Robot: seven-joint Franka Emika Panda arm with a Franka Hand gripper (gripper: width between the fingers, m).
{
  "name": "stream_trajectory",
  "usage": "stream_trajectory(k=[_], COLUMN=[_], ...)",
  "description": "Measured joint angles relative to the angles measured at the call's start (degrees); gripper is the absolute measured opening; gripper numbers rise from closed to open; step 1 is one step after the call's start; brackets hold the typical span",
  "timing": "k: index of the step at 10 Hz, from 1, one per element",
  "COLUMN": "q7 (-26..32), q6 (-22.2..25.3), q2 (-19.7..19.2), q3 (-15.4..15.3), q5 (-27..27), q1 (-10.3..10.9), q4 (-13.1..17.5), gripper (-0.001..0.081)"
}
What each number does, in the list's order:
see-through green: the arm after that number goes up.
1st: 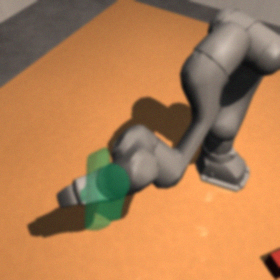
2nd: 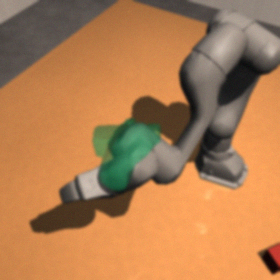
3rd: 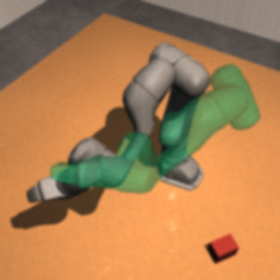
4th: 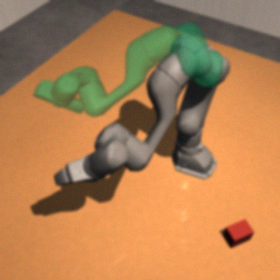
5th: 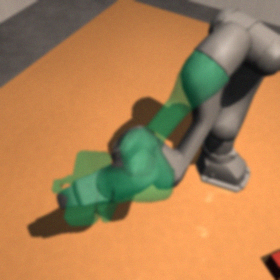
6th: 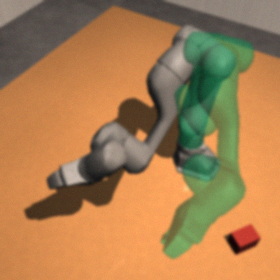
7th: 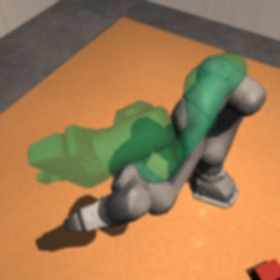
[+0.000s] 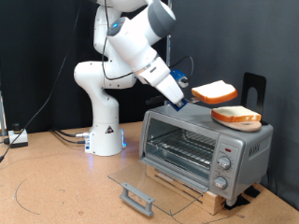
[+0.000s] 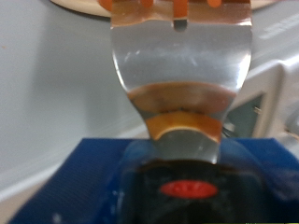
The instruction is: Make a piece of toast with the oven
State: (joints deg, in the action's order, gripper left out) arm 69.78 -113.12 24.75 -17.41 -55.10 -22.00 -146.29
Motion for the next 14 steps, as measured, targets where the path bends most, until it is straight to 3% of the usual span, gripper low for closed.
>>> stream_trajectory(k=[8, 13, 14], q7=[7.8, 10.7, 10.7], q6=[12.0, 15.8, 15.8], q2=[-7.6, -15.3, -15.3], q3=[9.5, 13.3, 13.3], q5=[15.6, 19.5, 19.5], q1=[-6.8, -9.6, -9.6], q4=[10.8, 19.0, 18.8], gripper=[0.0394, 0.0394, 0.0394])
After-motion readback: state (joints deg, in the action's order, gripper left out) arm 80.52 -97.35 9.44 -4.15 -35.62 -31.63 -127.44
